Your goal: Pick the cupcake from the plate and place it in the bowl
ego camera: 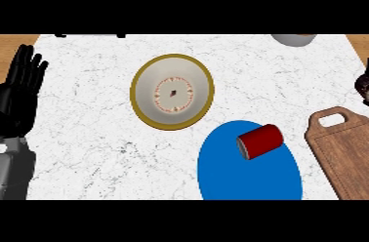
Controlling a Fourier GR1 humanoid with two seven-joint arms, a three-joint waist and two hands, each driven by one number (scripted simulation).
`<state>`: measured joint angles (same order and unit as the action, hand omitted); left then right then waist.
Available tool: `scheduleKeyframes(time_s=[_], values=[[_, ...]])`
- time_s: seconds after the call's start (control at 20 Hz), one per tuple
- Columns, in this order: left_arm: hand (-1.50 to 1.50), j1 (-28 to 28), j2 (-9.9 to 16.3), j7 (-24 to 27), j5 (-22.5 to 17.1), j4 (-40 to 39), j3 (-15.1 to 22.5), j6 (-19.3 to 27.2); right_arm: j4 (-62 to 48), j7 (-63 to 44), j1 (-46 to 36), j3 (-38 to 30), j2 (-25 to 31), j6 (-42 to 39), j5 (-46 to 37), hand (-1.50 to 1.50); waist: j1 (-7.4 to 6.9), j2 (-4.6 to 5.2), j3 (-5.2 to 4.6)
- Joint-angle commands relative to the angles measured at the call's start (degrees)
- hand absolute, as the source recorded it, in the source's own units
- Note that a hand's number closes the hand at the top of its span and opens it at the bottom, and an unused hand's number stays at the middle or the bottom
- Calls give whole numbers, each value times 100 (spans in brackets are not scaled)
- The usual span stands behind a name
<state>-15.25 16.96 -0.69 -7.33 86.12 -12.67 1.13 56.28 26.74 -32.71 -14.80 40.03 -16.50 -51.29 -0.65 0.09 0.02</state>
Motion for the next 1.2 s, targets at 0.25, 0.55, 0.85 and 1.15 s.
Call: scheduleKeyframes(time_s=[0.25,0.55,0.85,1.15], values=[[0,165,71,82,-94,-56,-192,-78,1401,-282,-484,-441,-312,-1463,1362,150,126,-48,-9],[0,123,-6,96,30,-2,-47,-41,1949,-1946,-1537,-377,-1181,-2370,2102,150,79,-47,-12],[0,-109,47,-187,34,44,-97,67,2434,-3388,-2005,-54,-1875,-2613,2366,150,68,-30,-6],[0,10,86,-174,-33,158,-96,-94,2143,-4252,-2742,637,-2722,-2321,2124,150,6,-19,-6]])
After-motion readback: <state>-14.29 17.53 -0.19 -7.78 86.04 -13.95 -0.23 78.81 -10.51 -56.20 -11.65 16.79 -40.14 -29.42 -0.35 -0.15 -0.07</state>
